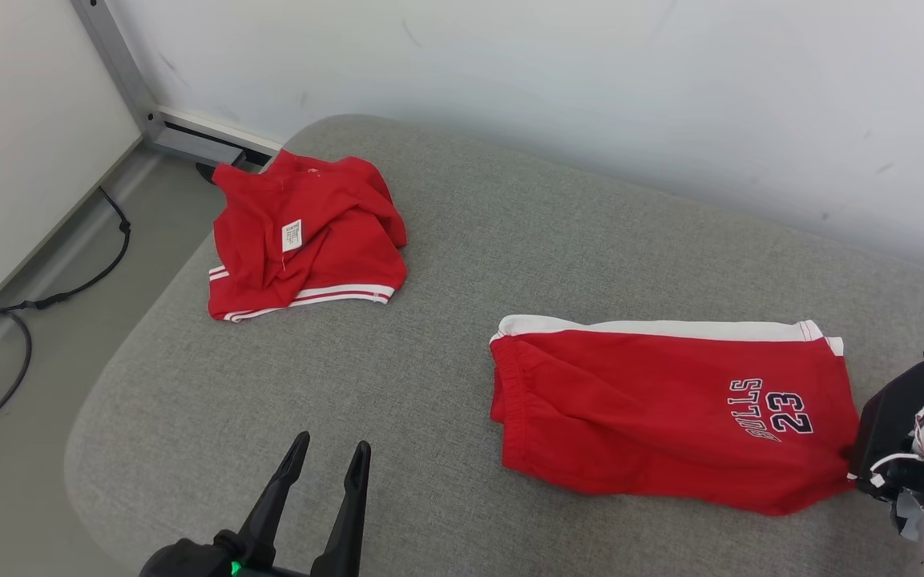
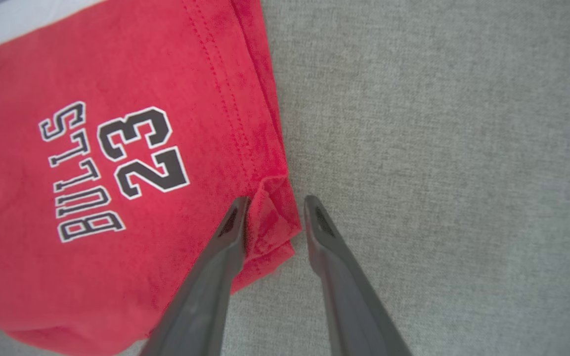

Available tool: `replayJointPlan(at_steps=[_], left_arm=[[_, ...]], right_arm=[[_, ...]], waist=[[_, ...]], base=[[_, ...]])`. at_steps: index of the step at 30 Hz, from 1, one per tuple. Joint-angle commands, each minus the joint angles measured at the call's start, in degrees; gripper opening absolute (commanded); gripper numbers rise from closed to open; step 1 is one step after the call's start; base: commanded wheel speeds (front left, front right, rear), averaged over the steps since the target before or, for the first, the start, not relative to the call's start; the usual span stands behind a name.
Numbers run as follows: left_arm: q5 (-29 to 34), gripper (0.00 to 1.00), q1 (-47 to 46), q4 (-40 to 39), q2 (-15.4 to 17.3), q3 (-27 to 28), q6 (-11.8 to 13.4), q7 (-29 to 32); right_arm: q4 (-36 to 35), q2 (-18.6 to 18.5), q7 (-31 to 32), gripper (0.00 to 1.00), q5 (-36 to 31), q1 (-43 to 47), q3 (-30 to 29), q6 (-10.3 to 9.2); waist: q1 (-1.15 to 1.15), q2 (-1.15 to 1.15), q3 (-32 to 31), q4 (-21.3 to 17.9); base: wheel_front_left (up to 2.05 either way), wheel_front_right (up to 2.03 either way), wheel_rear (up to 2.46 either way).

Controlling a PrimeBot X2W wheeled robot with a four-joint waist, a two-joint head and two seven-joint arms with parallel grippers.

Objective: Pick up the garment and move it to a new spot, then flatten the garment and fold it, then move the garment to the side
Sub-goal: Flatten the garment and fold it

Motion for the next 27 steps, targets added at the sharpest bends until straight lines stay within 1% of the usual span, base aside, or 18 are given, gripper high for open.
replayJointPlan(at_steps=[1,2,6,12,17,20,21,22,27], left_arm=[[0.0,1.0,0.48,0.03,0.24,0.15,-0.06,-0.25],[0.03,1.0,0.5,0.05,0.25,0.2,-0.02,-0.25],[0.19,1.0,0.45,0.12,0.23,0.16,-0.07,-0.25],[0.15,1.0,0.67,0.02,0.25,0.4,-0.04,-0.25],[-0.07,1.0,0.06,-0.01,0.36,0.4,-0.13,-0.25],[-0.03,1.0,-0.58,0.04,0.4,0.21,-0.17,-0.25],[-0.08,1.0,-0.78,0.11,0.39,0.11,-0.19,-0.25],[-0.17,1.0,-0.96,0.14,0.39,0.06,-0.21,-0.25],[-0.42,1.0,-1.43,0.41,0.35,-0.42,-0.3,-0.25]], right_arm=[[0.19,-0.19,-0.16,0.09,0.9,0.08,0.26,-0.02],[0.28,-0.2,-0.46,0.0,1.39,0.28,0.59,-0.02],[-0.45,-0.21,-1.13,0.0,3.23,1.55,1.91,-0.02],[-4.7,-0.21,-2.54,0.0,7.72,5.34,4.11,-0.02],[-8.02,-0.19,-3.17,0.0,13.19,8.07,7.18,-0.02],[-9.73,-0.24,-4.0,0.0,13.83,8.85,8.22,-0.02],[-10.28,-0.26,-5.2,0.44,14.13,8.5,7.94,-0.02],[-10.06,-0.25,-6.12,1.0,14.56,7.95,7.45,-0.02],[-6.52,-0.22,-7.85,1.0,15.17,5.88,8.49,-0.02]], waist=[[0.0,0.0,0.03,-0.08],[0.0,0.0,-0.04,-0.2],[0.0,0.0,-0.18,-1.03],[0.0,0.0,-0.39,-3.46],[0.0,0.0,-0.04,-5.62],[0.0,0.0,0.25,-6.68],[0.0,0.0,0.31,-6.83],[0.0,0.0,0.41,-7.01],[0.0,0.0,0.68,-7.09]], base=[[0.0,0.0,0.0],[0.0,0.0,0.0],[0.0,0.0,0.0],[0.0,0.0,0.0],[0.0,0.0,0.0],[0.0,0.0,0.0],[0.0,0.0,0.0],[0.0,0.0,0.0],[0.0,0.0,0.0]])
